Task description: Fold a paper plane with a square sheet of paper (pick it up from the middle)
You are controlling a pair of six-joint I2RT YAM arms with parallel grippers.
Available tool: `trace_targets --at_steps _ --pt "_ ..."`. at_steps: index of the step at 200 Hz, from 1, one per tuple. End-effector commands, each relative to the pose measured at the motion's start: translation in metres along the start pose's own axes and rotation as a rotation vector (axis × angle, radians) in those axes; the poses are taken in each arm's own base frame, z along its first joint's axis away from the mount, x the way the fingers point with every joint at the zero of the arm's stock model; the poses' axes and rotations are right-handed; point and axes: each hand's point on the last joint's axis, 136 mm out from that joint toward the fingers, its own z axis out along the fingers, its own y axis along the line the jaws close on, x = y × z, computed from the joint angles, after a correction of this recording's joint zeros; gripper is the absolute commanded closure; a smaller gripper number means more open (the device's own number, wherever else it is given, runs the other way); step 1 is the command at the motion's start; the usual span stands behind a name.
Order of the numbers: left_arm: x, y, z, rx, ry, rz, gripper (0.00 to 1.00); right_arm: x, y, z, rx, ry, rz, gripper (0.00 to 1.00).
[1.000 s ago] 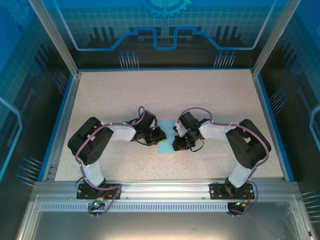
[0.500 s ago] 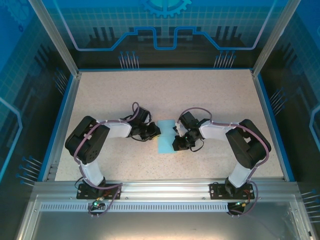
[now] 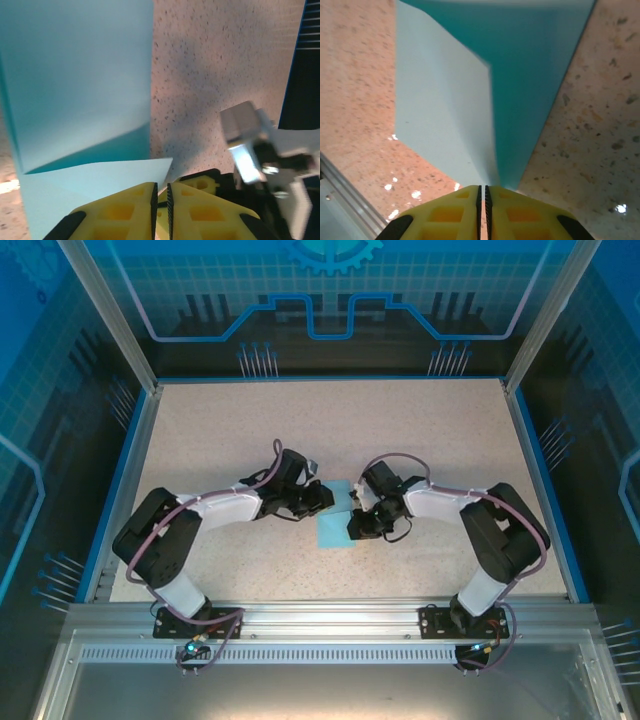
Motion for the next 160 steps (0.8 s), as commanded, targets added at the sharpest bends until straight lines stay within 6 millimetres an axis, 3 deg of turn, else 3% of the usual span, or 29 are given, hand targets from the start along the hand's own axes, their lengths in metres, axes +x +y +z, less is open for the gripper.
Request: trace_targets --at_steps 1,21,65,120,160 --pt "0.012 0.012 0.015 0.001 0.055 -0.04 0.84 -0.015 0.023 -0.02 -0.075 -0.059 -0.014 0.87" --pt "0.013 0.02 0.021 -0.017 0.063 -0.053 0.86 -0.024 0.032 -0.025 -0.087 -0.079 -0.033 0.87" --pt "0.014 0.036 0.027 -0.065 0.06 -0.061 0.87 -0.023 0.032 -0.017 -0.04 -0.064 -0.052 0.87" --pt "0.014 0.049 0.033 -0.11 0.057 -0.081 0.87 -0.029 0.01 -0.033 0.126 -0.16 -0.023 0.87" --pt "0.014 0.054 0.036 -0.126 0.058 -0.089 0.87 -0.027 0.031 -0.026 0.06 -0.146 -0.073 0.85"
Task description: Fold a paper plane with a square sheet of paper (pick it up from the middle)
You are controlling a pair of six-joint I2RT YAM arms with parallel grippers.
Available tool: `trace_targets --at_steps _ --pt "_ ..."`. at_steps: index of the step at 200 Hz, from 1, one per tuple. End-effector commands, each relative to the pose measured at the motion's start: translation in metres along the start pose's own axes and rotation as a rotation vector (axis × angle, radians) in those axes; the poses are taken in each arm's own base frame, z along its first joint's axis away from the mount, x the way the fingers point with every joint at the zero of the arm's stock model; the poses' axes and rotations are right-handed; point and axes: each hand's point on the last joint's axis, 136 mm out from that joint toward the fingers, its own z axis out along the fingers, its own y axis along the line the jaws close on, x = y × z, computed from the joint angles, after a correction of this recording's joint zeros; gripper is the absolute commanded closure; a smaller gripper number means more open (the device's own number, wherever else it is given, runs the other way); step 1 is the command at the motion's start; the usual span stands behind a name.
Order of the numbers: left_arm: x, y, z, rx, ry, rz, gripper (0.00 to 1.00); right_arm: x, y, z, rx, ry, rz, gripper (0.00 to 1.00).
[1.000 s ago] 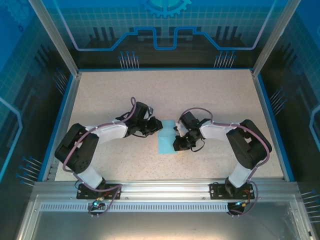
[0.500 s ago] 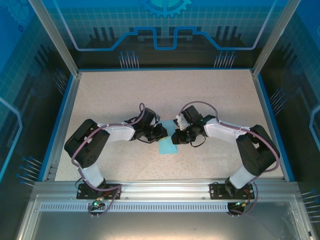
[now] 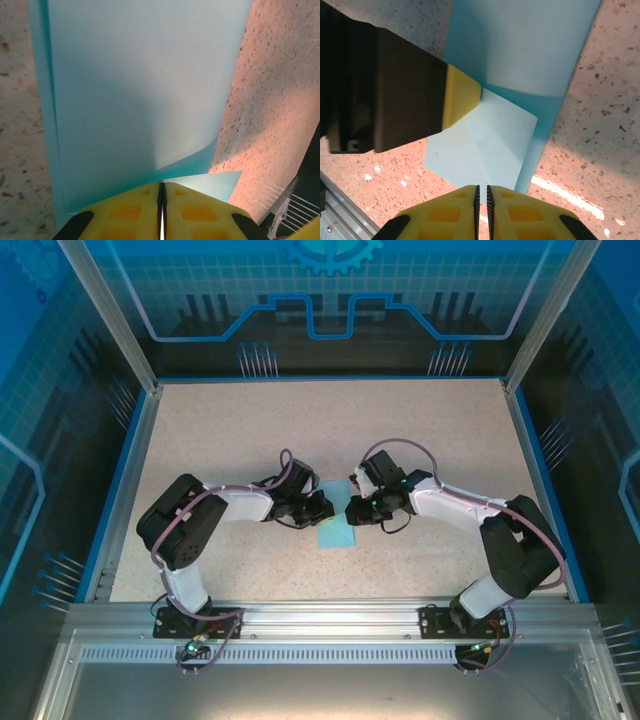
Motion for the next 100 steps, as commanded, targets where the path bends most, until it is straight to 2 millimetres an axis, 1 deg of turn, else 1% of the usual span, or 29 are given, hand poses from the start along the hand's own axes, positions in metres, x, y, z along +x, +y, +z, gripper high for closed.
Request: trace_targets --at_steps 1,22,43,73,100 --pt "0.003 0.013 0.005 -0.041 0.005 -0.022 0.87 0.004 0.016 0.003 -0.025 0.01 -0.033 0.85" --pt "0.004 0.015 0.005 -0.047 0.005 -0.024 0.87 0.007 0.026 0.014 -0.067 0.04 -0.042 0.85" --pt "0.004 0.017 0.005 -0.053 0.002 -0.028 0.87 0.008 0.028 0.027 -0.098 0.066 -0.028 0.86" --pt "0.005 0.017 0.005 -0.053 0.005 -0.026 0.86 0.009 0.025 0.043 -0.112 0.109 -0.008 0.88" --pt "0.005 0.017 0.005 -0.053 0.006 -0.027 0.86 0.009 0.021 0.051 -0.115 0.122 0.007 0.88"
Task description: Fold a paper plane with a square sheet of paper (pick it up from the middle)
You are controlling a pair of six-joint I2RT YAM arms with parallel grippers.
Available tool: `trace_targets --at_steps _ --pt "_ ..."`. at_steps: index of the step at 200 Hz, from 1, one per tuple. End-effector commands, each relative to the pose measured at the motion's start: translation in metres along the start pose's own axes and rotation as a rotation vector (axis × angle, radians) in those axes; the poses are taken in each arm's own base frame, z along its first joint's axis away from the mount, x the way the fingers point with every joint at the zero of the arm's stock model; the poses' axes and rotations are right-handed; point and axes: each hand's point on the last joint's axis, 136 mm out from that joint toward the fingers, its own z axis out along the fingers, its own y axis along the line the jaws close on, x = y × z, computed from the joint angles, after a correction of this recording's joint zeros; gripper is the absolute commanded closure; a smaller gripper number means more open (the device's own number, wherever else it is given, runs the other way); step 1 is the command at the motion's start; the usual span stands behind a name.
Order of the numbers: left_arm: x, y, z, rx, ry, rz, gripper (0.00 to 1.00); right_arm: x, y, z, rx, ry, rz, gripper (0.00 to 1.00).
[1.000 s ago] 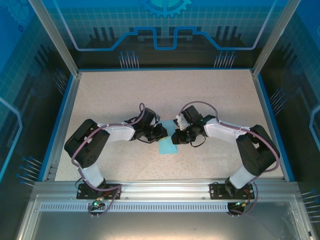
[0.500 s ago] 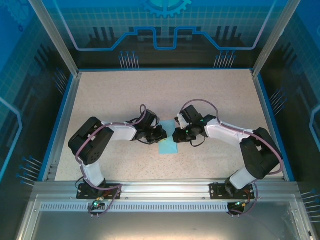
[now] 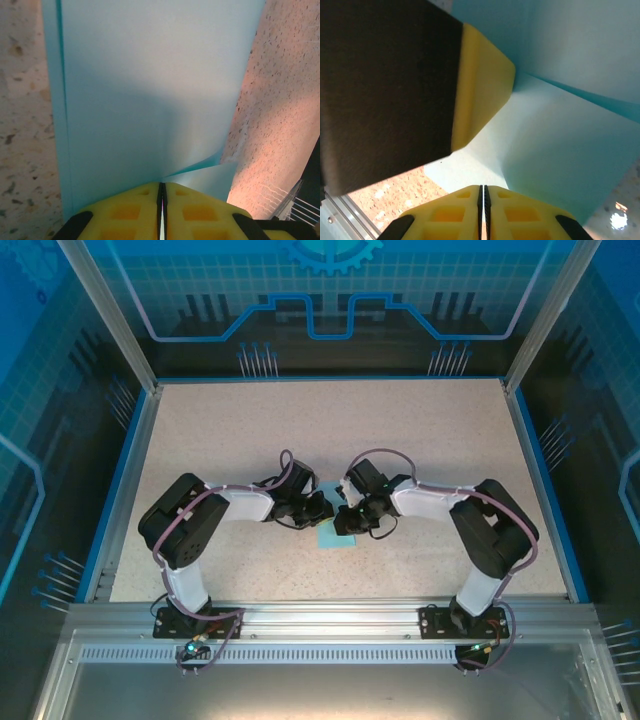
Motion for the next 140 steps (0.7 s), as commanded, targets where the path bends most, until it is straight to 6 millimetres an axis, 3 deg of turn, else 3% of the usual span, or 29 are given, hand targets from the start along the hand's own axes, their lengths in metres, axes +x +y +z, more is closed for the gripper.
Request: trace_targets --at_steps 1,83,117,140 --pt "0.006 0.013 0.003 -0.039 0.011 -0.024 0.86 -0.009 0.01 0.002 -0.05 -0.005 0.001 0.88" --pt "0.008 -0.012 -0.013 0.048 0.004 -0.011 0.83 0.004 -0.02 0.015 0.034 0.056 0.06 0.89" --pt "0.011 0.002 -0.01 0.013 0.005 -0.021 0.84 0.004 -0.02 0.014 0.026 0.06 0.072 0.89" --pt "0.012 0.014 -0.005 -0.021 0.008 -0.036 0.85 -0.004 -0.007 0.007 -0.022 0.032 0.048 0.89"
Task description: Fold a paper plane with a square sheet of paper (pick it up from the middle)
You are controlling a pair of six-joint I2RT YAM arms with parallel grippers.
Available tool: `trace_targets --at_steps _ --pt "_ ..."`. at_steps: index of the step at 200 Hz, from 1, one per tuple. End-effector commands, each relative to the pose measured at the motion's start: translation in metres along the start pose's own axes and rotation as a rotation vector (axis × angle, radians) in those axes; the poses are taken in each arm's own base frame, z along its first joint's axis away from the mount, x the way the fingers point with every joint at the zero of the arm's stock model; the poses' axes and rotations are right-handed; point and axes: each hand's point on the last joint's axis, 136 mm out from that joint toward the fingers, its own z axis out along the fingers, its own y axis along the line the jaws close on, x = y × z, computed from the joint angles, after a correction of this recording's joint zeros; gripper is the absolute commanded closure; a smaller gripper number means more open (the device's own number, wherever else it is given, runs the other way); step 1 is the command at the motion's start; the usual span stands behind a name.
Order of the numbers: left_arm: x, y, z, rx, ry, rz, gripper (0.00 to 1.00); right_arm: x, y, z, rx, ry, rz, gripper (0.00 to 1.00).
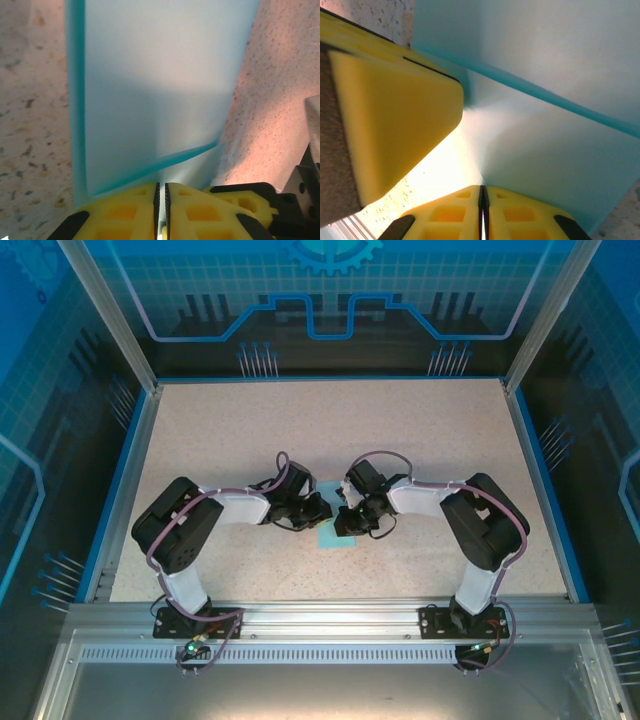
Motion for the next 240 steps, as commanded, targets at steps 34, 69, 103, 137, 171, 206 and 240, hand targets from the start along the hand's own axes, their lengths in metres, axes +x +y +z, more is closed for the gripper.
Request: trace_targets --at_steps 34,69,103,137,171,206,240 --pt "0.003 0.026 0.007 -0.092 -0.004 -0.03 0.86 -0.005 0.002 -0.003 -0.016 0.0 0.008 0.89" --pt "0.002 0.039 0.005 -0.16 -0.017 -0.05 0.87 0.017 -0.018 0.004 0.026 0.064 0.047 0.89" --pt "0.002 0.051 0.004 -0.213 -0.025 -0.068 0.87 0.039 -0.031 -0.004 0.03 0.1 0.065 0.89" --pt "0.002 0.057 0.004 -0.241 -0.026 -0.078 0.88 0.053 -0.035 -0.014 0.024 0.125 0.058 0.89" --pt "0.003 0.059 0.006 -0.249 -0.02 -0.082 0.88 0.067 -0.044 -0.016 0.035 0.156 0.079 0.89" --pt "0.003 0.06 0.006 -0.253 -0.019 -0.079 0.88 0.077 -0.06 -0.02 0.042 0.145 0.156 0.89" --pt "0.002 0.058 0.006 -0.246 -0.02 -0.077 0.88 0.085 -0.062 -0.026 0.01 0.125 0.206 0.89"
